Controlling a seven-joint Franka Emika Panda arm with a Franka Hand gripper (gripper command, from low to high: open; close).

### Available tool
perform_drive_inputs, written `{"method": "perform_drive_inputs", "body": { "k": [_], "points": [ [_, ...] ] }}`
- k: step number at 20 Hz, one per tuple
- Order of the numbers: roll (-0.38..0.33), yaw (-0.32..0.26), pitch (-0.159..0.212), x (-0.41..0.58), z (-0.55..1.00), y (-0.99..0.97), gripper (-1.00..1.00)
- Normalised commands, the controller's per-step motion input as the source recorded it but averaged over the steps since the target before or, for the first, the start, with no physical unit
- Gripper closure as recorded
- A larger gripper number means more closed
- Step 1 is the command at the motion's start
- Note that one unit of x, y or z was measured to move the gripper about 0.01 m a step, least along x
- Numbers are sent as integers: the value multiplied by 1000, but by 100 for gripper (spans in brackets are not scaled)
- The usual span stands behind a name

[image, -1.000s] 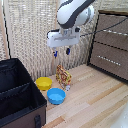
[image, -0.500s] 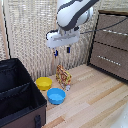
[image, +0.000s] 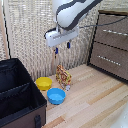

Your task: With caution, bring your gripper towards the upper drawer's hold. Grasp the drawer hold tightly with your gripper tool. Pull the drawer in your direction to reveal the contents of the top drawer.

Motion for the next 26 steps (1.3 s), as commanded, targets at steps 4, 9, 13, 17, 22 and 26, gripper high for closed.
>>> {"method": "perform_drive_inputs", "body": {
  "k": [4,9,13,17,22,26],
  "points": [
    [-307,14,41,299,361,179,-100],
    [-344,-47,57,291,276,277,-100],
    [-344,-62,93,230,213,276,-100],
    [-364,-64,89,249,159,226,-100],
    [-363,48,38,84,155,78,-100],
    [-230,216,-1,0,151,-27,-100]
  ]
}}
